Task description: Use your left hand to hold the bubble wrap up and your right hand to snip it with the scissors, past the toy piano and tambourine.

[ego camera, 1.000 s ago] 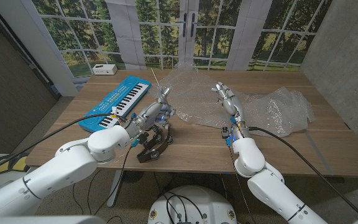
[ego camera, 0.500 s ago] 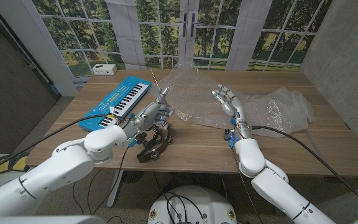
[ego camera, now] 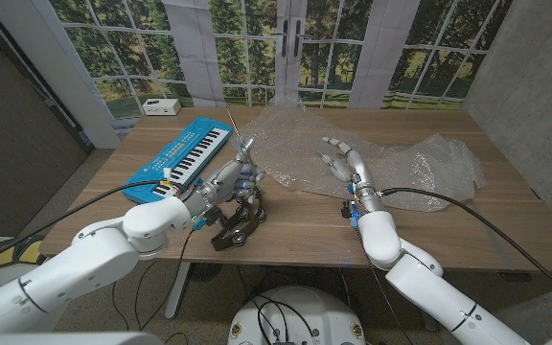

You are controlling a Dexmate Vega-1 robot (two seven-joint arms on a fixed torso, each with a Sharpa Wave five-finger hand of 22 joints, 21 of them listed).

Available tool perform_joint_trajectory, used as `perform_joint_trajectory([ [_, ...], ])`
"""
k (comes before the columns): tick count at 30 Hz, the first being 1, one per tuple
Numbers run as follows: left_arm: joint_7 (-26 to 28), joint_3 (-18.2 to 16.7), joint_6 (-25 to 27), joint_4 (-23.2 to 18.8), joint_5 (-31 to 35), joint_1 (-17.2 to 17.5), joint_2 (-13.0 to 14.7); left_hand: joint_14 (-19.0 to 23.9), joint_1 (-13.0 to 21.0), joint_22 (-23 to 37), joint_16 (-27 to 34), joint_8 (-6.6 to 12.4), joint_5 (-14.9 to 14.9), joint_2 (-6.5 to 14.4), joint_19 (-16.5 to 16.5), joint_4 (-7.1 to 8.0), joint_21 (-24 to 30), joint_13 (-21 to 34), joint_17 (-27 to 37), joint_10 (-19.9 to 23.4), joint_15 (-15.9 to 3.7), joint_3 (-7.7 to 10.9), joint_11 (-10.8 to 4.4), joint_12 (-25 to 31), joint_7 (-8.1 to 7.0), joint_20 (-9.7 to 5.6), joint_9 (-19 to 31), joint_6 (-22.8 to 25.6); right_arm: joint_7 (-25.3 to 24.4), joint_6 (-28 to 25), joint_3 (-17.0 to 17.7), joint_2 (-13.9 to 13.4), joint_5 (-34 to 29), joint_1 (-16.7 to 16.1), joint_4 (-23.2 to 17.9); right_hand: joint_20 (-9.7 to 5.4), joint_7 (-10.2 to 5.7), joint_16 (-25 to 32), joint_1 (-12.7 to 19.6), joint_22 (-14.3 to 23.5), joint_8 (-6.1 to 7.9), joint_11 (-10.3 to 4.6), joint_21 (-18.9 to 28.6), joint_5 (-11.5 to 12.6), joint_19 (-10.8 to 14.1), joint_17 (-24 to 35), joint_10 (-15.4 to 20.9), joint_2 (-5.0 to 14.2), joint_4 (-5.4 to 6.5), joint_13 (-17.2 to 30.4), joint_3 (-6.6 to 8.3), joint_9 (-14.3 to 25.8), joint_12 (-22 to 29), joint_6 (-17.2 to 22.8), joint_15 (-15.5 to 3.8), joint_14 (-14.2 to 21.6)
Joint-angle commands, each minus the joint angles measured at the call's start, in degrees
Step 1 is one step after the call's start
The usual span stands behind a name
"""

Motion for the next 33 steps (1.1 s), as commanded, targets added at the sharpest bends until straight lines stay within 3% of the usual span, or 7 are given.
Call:
perform_joint_trajectory([
  [1,0.5,-1.6,0.1,-1.1,-0.5,2.2,0.7,0.6,0.9,0.1,0.3,38.31,0.0,-0.1,0.5,0.38,0.3,0.2,0.3,3.2,-0.15,-0.14,-3.25,0.2,-0.14,-0.18,0.1,0.1,0.7,-8.3,-6.4,-0.9,-10.0,4.5,-0.4,0.23,0.18,-0.1,0.5,0.2,0.04,-1.08,-0.2,-0.1,-0.8,-0.1,-1.4,-0.42,0.18,-0.1,0.21,0.3,-0.1,0.7,-0.86,-1.0],
  [6,0.9,-2.2,0.0,-1.5,-0.3,3.0,0.7,0.5,1.0,0.1,0.2,38.3,-0.1,-0.1,0.5,0.54,0.4,0.1,0.3,3.2,-0.13,-0.14,-3.21,0.3,-0.23,-0.22,0.1,0.0,2.2,-8.4,-8.0,-0.6,-10.8,5.9,0.2,0.64,0.44,-0.2,0.0,0.2,-0.59,-1.95,-0.3,-0.3,-1.6,-0.2,-2.2,-0.9,0.52,-0.3,-0.11,0.3,0.0,-0.1,-0.76,-2.0],
  [13,0.7,-2.5,-0.1,-1.5,-0.4,3.7,0.5,0.5,1.5,-0.1,0.2,38.3,-0.2,0.2,0.5,0.63,0.4,0.2,0.3,3.1,-0.14,-0.01,-3.36,0.2,-0.11,-0.25,0.1,-0.1,1.6,-12.2,-11.4,1.0,-16.3,7.7,0.1,2.46,1.36,-0.2,-1.3,0.1,-1.33,-0.89,-0.3,-0.7,-2.5,-0.2,-3.2,-1.84,1.13,-0.5,-0.9,0.4,0.2,-0.9,0.05,-3.3],
  [14,0.7,-2.6,-0.1,-1.5,-0.4,3.8,0.5,0.5,1.5,0.0,0.2,38.3,-0.2,0.2,0.5,0.66,0.4,0.2,0.3,3.0,-0.14,-0.01,-3.24,0.2,-0.07,-0.25,0.1,-0.2,2.1,-12.6,-11.9,1.1,-16.8,8.1,0.0,2.57,1.57,-0.2,-1.8,0.1,-1.48,-0.02,-0.3,-0.8,-2.7,-0.3,-3.6,-2.18,1.3,-0.6,-1.18,0.4,0.2,-1.0,0.3,-3.5],
  [20,0.8,-3.2,0.3,-1.6,-0.4,4.3,0.7,0.4,1.6,0.0,0.2,38.32,-0.3,0.1,0.4,0.74,0.5,0.1,0.3,2.9,-0.14,-0.08,-3.38,0.2,0.05,-0.21,0.1,-0.1,2.1,-17.0,-15.7,3.0,-22.4,9.6,0.2,3.43,2.81,0.2,-3.4,0.1,-2.02,1.94,-0.2,-1.2,-3.1,-0.2,-3.7,-3.05,1.95,-0.7,-2.1,0.5,0.5,-1.6,0.56,-3.8],
  [24,0.8,-3.5,0.5,-1.8,-0.3,4.6,0.8,0.5,1.9,0.0,0.2,38.29,-0.4,0.3,0.4,0.85,0.5,0.1,0.2,2.8,-0.14,-0.03,-3.35,0.2,-0.07,-0.2,0.1,-0.2,3.9,-20.5,-17.8,3.7,-25.4,10.8,0.0,4.68,3.46,-0.1,-5.8,0.1,-2.57,3.31,-0.5,-1.3,-4.9,-0.2,-6.5,-3.89,2.81,-0.9,-3.24,0.6,0.1,-2.2,2.4,-5.7],
  [33,1.0,-3.9,1.4,-2.2,0.2,5.0,1.1,0.3,1.2,-0.1,0.2,38.26,-0.6,-0.7,0.4,1.23,0.5,0.2,0.3,2.8,-0.11,-0.66,-3.21,0.2,0.07,-0.15,0.1,-0.6,4.6,-24.8,-20.6,6.0,-29.7,12.6,1.4,4.79,4.4,-0.2,-8.7,0.2,-3.18,5.92,-0.4,-1.1,-6.8,-0.3,-11.0,-4.85,3.69,-1.4,-4.62,0.8,-0.1,-3.2,4.3,-8.3],
])
